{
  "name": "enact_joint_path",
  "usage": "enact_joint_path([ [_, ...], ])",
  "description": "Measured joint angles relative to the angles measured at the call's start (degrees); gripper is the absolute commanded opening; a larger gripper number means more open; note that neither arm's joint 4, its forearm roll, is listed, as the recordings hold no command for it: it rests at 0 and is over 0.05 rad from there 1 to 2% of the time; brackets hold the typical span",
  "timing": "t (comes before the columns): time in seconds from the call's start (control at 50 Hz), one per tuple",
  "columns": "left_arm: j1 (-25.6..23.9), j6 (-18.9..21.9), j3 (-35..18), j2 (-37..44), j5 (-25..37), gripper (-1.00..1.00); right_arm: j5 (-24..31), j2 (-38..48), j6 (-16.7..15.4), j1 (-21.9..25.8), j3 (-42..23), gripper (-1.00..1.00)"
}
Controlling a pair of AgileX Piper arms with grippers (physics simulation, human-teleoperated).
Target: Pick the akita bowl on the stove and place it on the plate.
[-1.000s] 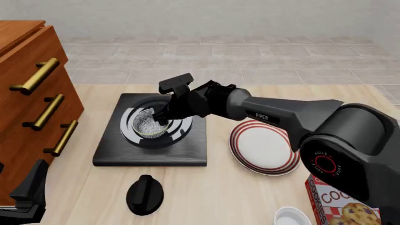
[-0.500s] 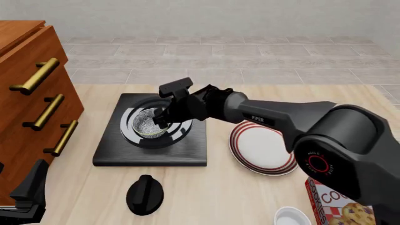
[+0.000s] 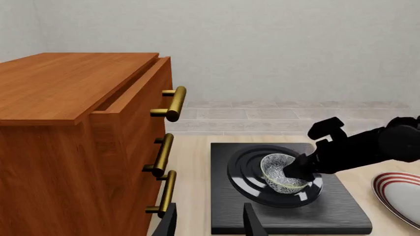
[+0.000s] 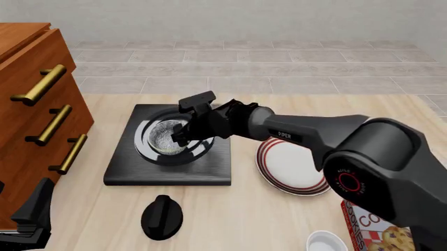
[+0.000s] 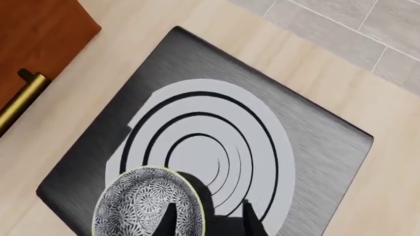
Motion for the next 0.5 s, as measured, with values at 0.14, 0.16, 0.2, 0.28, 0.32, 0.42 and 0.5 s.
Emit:
enact_joint_path([
  [0.14,0.0,0.0,0.0,0.0,0.0,1.00,-0.8,0.3,0.1,0.3,0.5,-1.00],
  [0.16,0.0,0.0,0.0,0.0,0.0,1.00,-0.9,0.1,0.4,0.0,0.4,-1.00],
  [0.2,0.0,0.0,0.0,0.0,0.0,1.00,-1.1,-0.1,0.4,0.1,0.4,-1.00],
  [0.28,0.0,0.0,0.0,0.0,0.0,1.00,-1.5,-0.2,0.3,0.1,0.6,-1.00],
  [0.32,0.0,0.0,0.0,0.0,0.0,1.00,-1.8,-0.3,0.4,0.0,0.5,-1.00],
  [0.42,0.0,0.0,0.0,0.0,0.0,1.00,-1.9,-0.4,0.2,-0.1,0.8,-1.00],
  [0.5,0.0,0.0,0.0,0.0,0.0,1.00,-1.9,-0.7,0.0,-0.3,1.2,-1.00],
])
